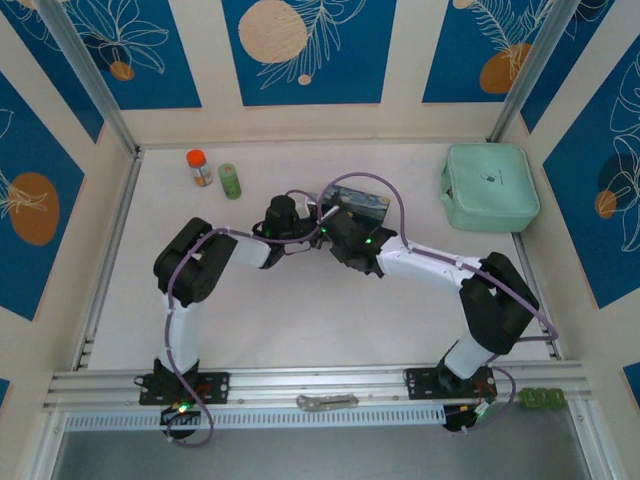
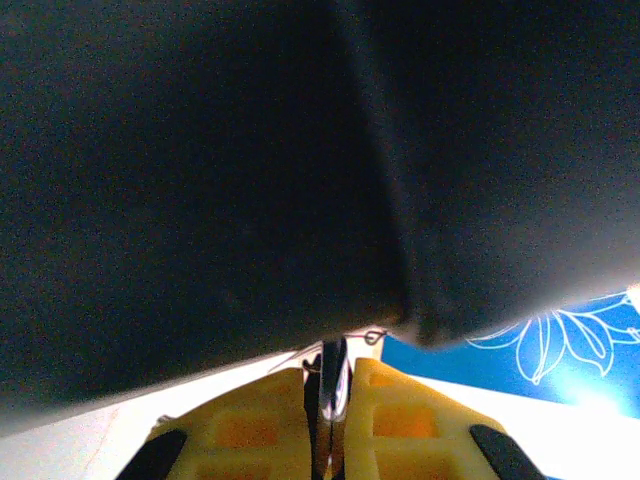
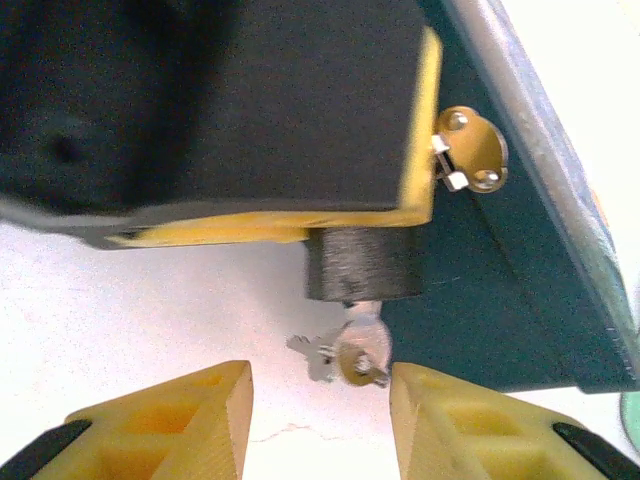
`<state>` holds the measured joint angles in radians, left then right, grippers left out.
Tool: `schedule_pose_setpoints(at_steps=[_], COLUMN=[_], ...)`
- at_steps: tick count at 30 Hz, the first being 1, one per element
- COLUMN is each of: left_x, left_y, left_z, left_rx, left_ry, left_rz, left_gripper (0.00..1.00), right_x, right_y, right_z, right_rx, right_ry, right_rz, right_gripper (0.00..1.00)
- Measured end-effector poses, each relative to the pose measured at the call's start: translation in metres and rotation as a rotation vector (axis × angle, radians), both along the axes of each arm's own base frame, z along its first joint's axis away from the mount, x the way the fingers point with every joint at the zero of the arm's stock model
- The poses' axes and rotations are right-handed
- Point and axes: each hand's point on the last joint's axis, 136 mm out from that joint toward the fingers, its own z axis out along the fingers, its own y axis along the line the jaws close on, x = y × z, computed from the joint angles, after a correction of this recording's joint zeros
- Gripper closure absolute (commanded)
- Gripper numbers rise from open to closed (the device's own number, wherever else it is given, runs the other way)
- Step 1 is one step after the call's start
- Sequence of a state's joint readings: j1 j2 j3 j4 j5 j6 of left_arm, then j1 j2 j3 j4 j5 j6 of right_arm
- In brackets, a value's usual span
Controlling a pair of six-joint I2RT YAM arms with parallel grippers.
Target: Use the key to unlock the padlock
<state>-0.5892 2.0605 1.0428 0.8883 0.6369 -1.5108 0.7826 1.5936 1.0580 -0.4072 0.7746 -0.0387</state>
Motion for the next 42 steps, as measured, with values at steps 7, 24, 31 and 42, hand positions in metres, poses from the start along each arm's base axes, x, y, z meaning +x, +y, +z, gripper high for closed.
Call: schedule_pose_setpoints(at_steps=[7, 24, 31, 42], left_x=[-0.001, 0.008, 0.006, -0.002], left_y=[0.0, 0.009, 0.011, 0.01], left_z=[0.002, 0.0, -0.004, -0.012], left_rx=[-0.003, 0.0, 0.008, 0.0], left_ry=[-0.003, 0.005, 0.003, -0.032], left_rz=[-0.003, 0.048, 0.046, 0.02], left_gripper=[1.0, 1.0, 1.0, 1.0], right_x=[0.011, 0.029, 0.025, 0.013], right_y=[-0.002, 0.011, 0.014, 0.018], right_z=[0.004, -0.005, -0.011, -0.02], right_rx=[0.009, -0.001, 0.066, 0.717], right_ry=[-0.027, -0.093, -0.026, 0.457], right_rz=[0.003, 0.016, 0.029, -0.025], right_gripper=[0.62, 0.98, 1.0, 1.0])
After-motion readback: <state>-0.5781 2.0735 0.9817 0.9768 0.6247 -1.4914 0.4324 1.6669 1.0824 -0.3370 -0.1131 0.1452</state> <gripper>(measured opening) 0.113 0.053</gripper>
